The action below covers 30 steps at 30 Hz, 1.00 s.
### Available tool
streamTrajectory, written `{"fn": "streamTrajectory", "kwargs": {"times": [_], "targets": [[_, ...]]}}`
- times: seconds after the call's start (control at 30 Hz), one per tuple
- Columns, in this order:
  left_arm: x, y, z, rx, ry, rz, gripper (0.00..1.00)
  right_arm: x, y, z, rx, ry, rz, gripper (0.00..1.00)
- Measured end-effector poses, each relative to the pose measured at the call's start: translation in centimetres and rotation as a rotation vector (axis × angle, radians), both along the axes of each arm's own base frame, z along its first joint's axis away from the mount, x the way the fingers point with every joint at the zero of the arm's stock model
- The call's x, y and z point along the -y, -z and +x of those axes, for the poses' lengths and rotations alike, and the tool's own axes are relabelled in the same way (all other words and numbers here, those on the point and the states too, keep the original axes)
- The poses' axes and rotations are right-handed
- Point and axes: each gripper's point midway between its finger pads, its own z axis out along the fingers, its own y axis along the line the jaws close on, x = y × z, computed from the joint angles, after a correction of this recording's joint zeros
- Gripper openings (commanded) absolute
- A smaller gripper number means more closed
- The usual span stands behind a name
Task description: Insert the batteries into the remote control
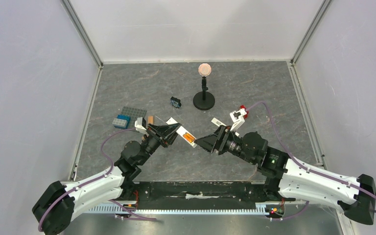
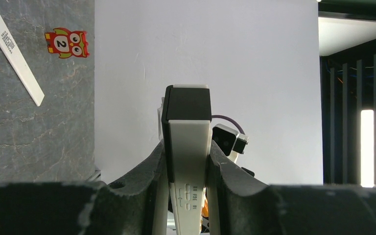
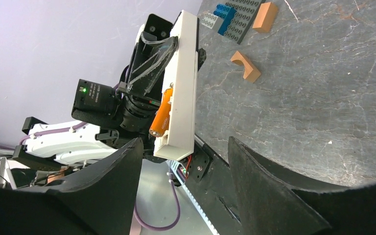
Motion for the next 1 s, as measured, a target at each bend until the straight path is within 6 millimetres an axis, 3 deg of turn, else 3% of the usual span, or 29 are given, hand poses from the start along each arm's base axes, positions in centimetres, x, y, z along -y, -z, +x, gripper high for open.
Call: {"fn": "streamTrajectory", "kwargs": {"times": [1.0], "targets": [[-0.1,0.7,0.2,-0.015,-0.008,0.01,0.02,-1.3,1.1,0.8,-0.039,0.012,0.004,0.53]]}}
